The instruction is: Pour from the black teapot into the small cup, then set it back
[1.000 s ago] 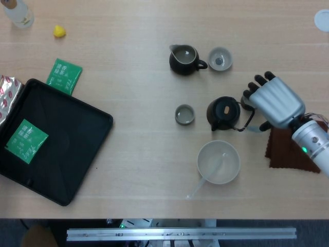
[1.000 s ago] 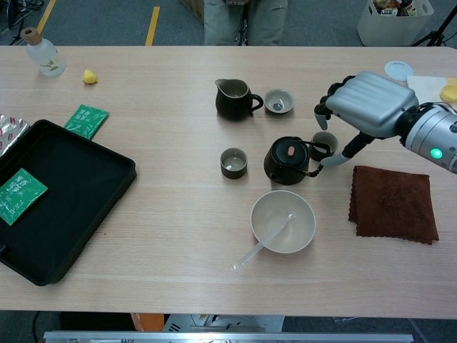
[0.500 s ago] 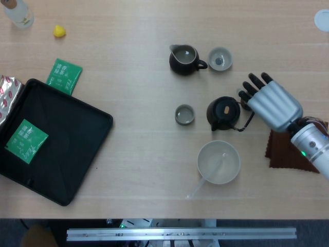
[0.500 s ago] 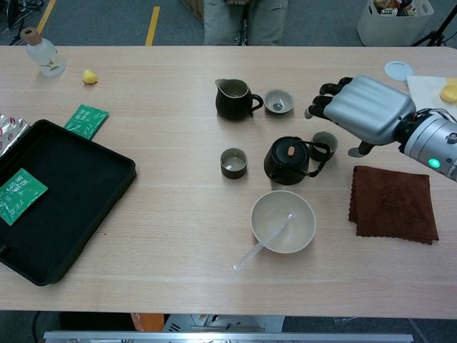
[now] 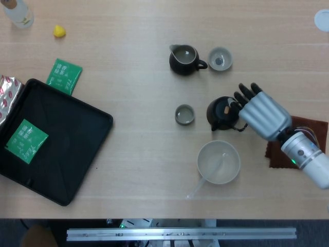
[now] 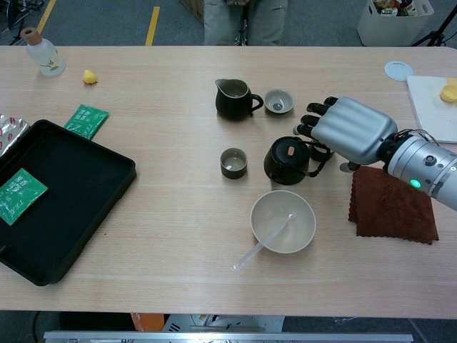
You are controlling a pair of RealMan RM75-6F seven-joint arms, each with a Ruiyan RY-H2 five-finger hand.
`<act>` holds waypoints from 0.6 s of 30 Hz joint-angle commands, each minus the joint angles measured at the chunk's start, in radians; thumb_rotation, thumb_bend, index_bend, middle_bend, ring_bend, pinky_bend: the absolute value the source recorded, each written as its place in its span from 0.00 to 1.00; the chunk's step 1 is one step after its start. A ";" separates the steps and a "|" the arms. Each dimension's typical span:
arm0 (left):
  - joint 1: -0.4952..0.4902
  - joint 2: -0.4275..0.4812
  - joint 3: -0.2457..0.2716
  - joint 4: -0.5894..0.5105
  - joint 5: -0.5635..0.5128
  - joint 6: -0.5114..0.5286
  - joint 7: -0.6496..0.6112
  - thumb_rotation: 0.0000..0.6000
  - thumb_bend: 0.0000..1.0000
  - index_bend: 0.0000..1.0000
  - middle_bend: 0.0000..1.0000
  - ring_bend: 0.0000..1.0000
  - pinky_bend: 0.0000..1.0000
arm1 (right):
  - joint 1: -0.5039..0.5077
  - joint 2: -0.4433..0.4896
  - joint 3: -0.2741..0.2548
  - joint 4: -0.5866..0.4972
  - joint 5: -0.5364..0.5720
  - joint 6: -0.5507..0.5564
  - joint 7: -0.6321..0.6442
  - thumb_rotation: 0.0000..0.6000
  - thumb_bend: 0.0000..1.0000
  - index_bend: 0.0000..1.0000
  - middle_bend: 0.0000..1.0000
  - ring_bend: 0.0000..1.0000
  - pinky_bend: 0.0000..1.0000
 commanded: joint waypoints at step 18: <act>0.005 0.010 0.007 0.012 0.010 0.000 -0.059 1.00 0.30 0.11 0.17 0.10 0.09 | 0.014 -0.146 0.055 0.059 0.034 -0.002 -0.113 1.00 0.02 0.21 0.24 0.14 0.26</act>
